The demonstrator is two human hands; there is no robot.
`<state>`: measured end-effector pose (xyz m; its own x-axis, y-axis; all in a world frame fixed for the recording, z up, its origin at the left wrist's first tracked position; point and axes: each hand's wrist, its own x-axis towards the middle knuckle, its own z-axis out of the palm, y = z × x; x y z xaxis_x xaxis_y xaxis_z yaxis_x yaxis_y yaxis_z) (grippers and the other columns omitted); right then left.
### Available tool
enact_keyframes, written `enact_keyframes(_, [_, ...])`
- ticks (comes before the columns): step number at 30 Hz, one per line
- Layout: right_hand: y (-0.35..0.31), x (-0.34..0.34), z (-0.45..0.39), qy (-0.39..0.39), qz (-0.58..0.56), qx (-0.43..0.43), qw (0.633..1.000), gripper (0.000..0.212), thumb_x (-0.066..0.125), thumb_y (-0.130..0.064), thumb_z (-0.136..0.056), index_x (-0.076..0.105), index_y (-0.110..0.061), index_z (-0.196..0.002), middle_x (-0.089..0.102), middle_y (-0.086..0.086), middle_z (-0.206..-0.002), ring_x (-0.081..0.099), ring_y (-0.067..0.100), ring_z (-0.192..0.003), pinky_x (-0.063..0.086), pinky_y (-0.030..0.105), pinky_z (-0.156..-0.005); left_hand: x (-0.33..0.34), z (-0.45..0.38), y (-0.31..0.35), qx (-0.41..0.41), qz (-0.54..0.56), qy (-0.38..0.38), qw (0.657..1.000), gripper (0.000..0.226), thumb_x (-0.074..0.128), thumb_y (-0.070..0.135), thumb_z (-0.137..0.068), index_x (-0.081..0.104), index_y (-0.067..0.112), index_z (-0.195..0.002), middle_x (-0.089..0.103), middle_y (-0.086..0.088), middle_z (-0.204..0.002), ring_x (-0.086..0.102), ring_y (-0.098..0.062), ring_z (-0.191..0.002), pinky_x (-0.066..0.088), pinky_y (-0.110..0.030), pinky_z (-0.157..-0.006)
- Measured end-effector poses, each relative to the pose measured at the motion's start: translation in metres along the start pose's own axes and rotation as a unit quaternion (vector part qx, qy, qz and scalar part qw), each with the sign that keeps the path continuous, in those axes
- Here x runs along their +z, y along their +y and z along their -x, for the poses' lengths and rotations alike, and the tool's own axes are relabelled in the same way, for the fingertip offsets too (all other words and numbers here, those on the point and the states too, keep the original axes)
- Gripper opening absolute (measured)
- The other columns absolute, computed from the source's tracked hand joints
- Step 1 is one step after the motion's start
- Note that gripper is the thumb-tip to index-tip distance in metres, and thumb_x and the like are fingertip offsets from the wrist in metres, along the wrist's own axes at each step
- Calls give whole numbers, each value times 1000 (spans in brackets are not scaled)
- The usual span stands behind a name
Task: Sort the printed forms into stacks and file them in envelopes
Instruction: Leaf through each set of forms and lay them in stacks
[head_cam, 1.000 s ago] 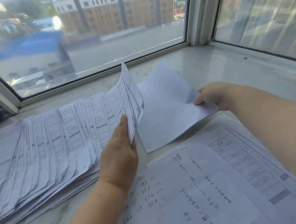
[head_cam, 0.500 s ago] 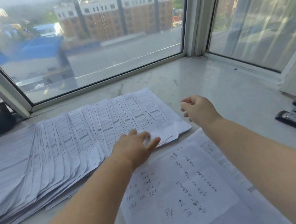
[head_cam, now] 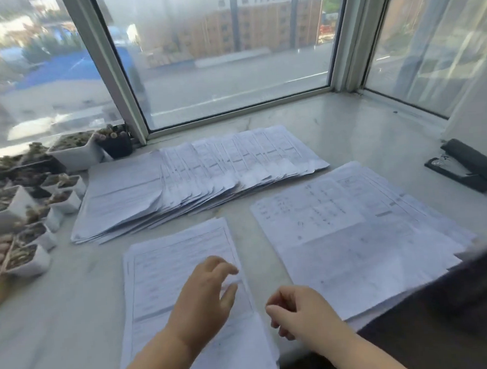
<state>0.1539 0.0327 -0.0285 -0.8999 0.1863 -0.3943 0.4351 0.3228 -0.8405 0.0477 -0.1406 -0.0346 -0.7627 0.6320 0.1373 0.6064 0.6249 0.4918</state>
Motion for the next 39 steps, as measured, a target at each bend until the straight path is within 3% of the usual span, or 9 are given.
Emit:
enact_keyframes(5, [17,26,24,66,131,-16,989,4,60,-32,-89,58,-30,-86,68,-3,-74,65,9,-70,52,24,-70,5,87,4,-1,54,-32,998,26,65,47,-79,62,31,-99,48,19,-110,45,2,-107,36,-15,-96])
enact_keyframes(8, [25,32,36,76,136,2,988,5,60,-34,-90,57,-31,-90,67,-5,-75,65,8,-68,49,19,-64,11,111,10,4,82,-36,996,34,66,57,-71,61,35,-97,46,25,-112,41,8,-109,29,-8,-96])
enact_keyframes(12, [28,37,46,65,89,28,994,7,63,-27,-88,57,-30,-90,68,0,-77,65,7,-57,53,20,-58,17,122,10,7,78,-27,997,24,69,46,-77,61,35,-98,45,23,-114,40,5,-111,30,-11,-98])
enact_keyframes(19, [31,43,51,71,-10,49,996,10,64,-19,-87,63,-22,-97,71,5,-83,68,11,-63,50,18,-55,14,124,8,-48,157,-33,986,3,67,37,-84,68,38,-87,52,27,-108,48,6,-108,32,-7,-93])
enact_keyframes(25, [34,44,49,86,-89,28,992,28,67,-12,-83,58,-31,-102,70,12,-84,70,15,-73,54,20,-61,15,122,11,-144,224,66,962,24,68,10,-83,64,26,-65,65,13,-72,59,-1,-77,39,-7,-68])
enact_keyframes(30, [30,39,45,23,-148,22,988,27,67,-11,-84,62,-28,-104,74,4,-83,72,12,-76,54,20,-63,24,121,13,-160,200,137,957,32,63,15,-87,37,32,-93,56,5,-66,55,-12,-59,41,-17,-54])
enact_keyframes(34, [29,37,39,-13,-163,33,986,23,69,-9,-83,65,-22,-102,74,3,-84,72,14,-80,54,20,-65,21,122,11,-64,104,65,990,13,65,34,-84,60,38,-95,56,21,-85,52,0,-81,39,-11,-68])
enact_keyframes(36, [30,37,37,-15,-168,34,985,23,71,-10,-82,66,-20,-102,75,5,-86,72,17,-83,55,22,-67,18,121,10,-31,76,5,997,25,66,54,-77,67,36,-92,53,22,-89,47,3,-90,39,-15,-75])
enact_keyframes(39, [33,36,35,-16,-179,32,983,23,71,-10,-82,66,-19,-102,74,7,-88,73,20,-84,56,25,-70,14,120,9,-48,93,11,994,19,69,47,-79,70,34,-93,55,21,-90,48,0,-92,42,-20,-80])
